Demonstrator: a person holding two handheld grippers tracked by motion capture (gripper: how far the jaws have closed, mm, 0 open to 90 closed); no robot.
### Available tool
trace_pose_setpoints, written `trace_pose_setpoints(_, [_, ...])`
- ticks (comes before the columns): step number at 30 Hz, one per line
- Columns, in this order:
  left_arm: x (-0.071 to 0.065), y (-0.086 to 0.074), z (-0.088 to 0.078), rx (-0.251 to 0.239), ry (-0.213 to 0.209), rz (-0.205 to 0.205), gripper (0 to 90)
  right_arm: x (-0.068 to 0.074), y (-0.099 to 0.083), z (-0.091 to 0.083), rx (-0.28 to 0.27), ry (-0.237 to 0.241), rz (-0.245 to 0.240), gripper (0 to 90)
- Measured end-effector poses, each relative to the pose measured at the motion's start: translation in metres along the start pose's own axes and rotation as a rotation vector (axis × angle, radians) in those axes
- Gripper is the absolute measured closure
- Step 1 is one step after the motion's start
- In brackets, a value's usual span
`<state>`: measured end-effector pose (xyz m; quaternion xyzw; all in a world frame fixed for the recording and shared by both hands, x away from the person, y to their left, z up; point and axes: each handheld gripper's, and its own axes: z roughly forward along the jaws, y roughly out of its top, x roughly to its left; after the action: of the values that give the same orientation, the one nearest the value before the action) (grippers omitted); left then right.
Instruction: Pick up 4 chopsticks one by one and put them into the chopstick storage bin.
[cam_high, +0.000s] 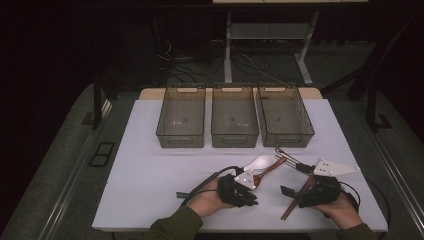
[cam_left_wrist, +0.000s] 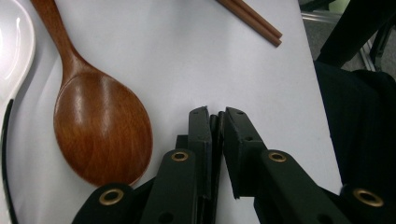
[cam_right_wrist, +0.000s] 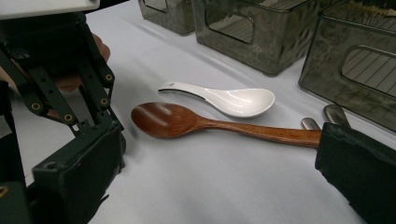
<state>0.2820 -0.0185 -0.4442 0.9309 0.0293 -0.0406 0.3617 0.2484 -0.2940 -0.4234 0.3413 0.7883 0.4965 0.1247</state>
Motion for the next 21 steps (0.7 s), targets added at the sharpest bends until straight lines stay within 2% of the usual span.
trace_pose_setpoints(10, [0.003, -0.007, -0.008, 0.009, 0.008, -0.013, 80.6, 0.000, 0.000, -0.001, -0.003, -0.005, 0.000, 1.0])
trace_pose_setpoints(15, [0.005, -0.011, -0.014, 0.018, 0.021, -0.009, 80.7, 0.001, 0.000, -0.001, 0.000, -0.005, -0.007, 1.0])
trace_pose_setpoints(21, [0.008, -0.017, -0.020, 0.023, 0.040, -0.024, 80.7, 0.001, 0.000, -0.001, 0.001, -0.004, -0.006, 1.0])
